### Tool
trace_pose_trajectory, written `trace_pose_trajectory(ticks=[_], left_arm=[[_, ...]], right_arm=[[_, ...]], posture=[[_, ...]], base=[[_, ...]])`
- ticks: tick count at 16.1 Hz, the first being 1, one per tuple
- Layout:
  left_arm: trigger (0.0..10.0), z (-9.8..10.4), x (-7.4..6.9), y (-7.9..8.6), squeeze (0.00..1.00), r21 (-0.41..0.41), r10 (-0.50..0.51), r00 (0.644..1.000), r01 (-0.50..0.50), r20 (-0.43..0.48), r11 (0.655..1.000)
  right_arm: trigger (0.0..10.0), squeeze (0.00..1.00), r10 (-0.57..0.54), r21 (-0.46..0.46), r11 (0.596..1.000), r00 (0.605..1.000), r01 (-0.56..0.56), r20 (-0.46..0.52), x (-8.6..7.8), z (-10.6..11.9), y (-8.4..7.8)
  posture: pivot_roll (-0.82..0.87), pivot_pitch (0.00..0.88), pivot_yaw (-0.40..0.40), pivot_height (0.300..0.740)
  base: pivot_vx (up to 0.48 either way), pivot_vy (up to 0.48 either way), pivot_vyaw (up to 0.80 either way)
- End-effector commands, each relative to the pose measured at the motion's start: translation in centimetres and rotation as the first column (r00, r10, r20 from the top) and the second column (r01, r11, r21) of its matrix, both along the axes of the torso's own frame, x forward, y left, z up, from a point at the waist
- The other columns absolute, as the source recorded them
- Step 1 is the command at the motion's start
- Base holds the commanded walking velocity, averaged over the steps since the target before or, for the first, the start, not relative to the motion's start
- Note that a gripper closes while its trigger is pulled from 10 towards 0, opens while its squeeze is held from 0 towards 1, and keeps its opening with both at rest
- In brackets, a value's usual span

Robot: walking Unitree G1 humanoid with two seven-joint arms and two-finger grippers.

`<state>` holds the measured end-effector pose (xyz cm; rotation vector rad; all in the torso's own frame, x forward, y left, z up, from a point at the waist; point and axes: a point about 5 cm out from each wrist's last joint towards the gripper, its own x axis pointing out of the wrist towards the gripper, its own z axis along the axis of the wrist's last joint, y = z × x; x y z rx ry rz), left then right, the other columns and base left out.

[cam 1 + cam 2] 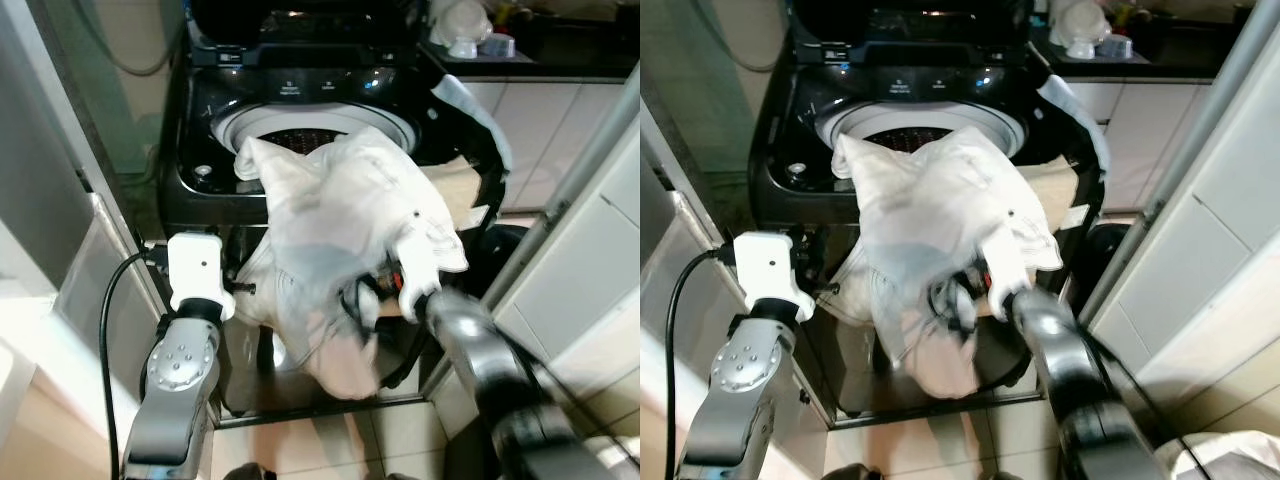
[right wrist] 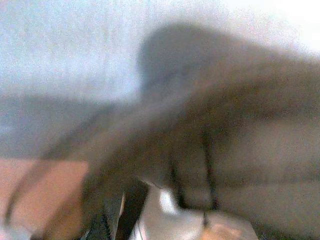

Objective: Clothes washing

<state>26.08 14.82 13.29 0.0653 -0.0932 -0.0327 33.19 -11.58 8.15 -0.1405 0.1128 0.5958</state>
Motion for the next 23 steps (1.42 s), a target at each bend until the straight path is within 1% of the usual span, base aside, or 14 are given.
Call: trace_pose_trajectory(ticks=[1,2,4,5,7,8,11,13,14,17,19,20,21,23], left_arm=[[10.0,0.3,0.3,-0.3,0.0,0.005,-0.005,1.0,0.005,0.008,1.0],[10.0,0.3,0.3,-0.3,0.0,0.004,-0.005,1.0,0.005,0.009,1.0],[10.0,0.4,0.6,-0.3,0.0,0.005,-0.003,1.0,0.003,0.018,1.0],[10.0,0.5,0.6,-0.3,0.0,0.004,-0.002,1.0,0.002,0.019,1.0],[10.0,0.5,0.8,-0.4,0.0,0.001,0.0,1.0,0.0,0.022,1.0],[10.0,0.5,0.9,-0.5,0.0,-0.001,0.0,1.0,0.0,0.023,1.0],[10.0,0.4,1.2,-0.6,0.0,-0.004,0.003,1.0,-0.003,0.026,1.0],[10.0,0.4,1.3,-0.7,0.0,-0.005,0.005,1.0,-0.004,0.027,1.0],[10.0,0.4,1.3,-0.6,0.0,-0.001,0.009,1.0,-0.009,0.029,1.0],[10.0,0.3,1.5,-0.6,0.0,0.033,0.013,1.0,-0.014,0.026,0.999],[10.0,0.5,1.4,-0.8,0.0,0.065,0.011,0.999,-0.013,0.036,0.998],[10.0,0.4,1.2,-0.6,0.0,0.083,0.022,0.999,-0.025,0.035,0.996],[10.0,0.3,1.1,-0.6,0.0,0.098,0.029,0.999,-0.032,0.03,0.995],[10.0,-0.4,1.0,-0.7,0.0,0.141,0.044,0.999,-0.041,-0.022,0.989]], right_arm=[[10.0,0.0,-0.048,-0.003,0.999,0.996,0.049,0.074,1.3,1.5,-0.2],[10.0,0.0,-0.06,-0.013,0.998,0.994,0.062,0.094,1.8,2.1,-0.2],[10.0,0.0,-0.071,-0.004,0.997,0.973,0.073,0.218,4.0,6.1,0.0],[10.0,0.0,-0.07,0.001,0.997,0.968,0.072,0.24,4.3,6.9,0.1],[10.0,0.0,-0.082,0.028,0.997,0.932,0.077,0.352,6.2,11.6,0.4],[10.0,0.0,-0.084,-0.004,0.996,0.913,0.093,0.399,7.0,13.7,0.7],[10.0,0.0,-0.152,-0.031,0.981,0.849,0.193,0.506,8.3,18.6,0.9],[10.0,0.0,-0.289,0.016,0.938,0.759,0.345,0.583,8.7,21.5,-0.1],[10.0,0.0,-0.347,-0.01,0.886,0.677,0.464,0.649,8.9,22.9,-0.5],[10.0,0.0,-0.348,-0.092,0.834,0.648,0.545,0.678,9.1,23.2,-0.3],[10.0,0.0,-0.353,-0.112,0.772,0.569,0.626,0.743,9.1,24.0,-0.1],[10.0,0.0,-0.313,-0.153,0.713,0.505,0.685,0.804,9.0,24.4,0.0],[10.0,0.0,-0.318,-0.164,0.71,0.52,0.685,0.793,9.1,24.3,0.1],[10.0,0.0,-0.371,-0.14,0.765,0.608,0.629,0.702,9.3,23.5,0.7]], posture=[[0.0,0.0,-0.024,0.726],[0.0,0.0,-0.026,0.726],[0.01,0.0,-0.032,0.726],[0.01,0.0,-0.032,0.726],[0.01,0.0,-0.038,0.726],[0.01,0.0,-0.041,0.726],[0.01,0.0,-0.045,0.726],[0.02,0.0,-0.047,0.726],[0.02,0.0,-0.042,0.726],[0.03,0.0,-0.035,0.726],[0.05,0.0,-0.041,0.726],[0.05,0.0,-0.047,0.726],[0.06,0.0,-0.053,0.726],[0.07,0.0,-0.067,0.726]], base=[[0.0,0.0,0.0],[0.0,0.0,0.0],[0.0,0.0,0.0],[0.0,0.0,0.0],[0.0,0.0,0.0],[0.0,0.0,0.0],[0.0,0.0,0.0],[0.0,0.0,0.0],[0.0,0.0,0.0],[0.0,0.0,0.0],[0.0,0.0,0.0],[0.0,0.0,0.0],[0.0,0.0,0.0],[0.0,0.0,0.0]])
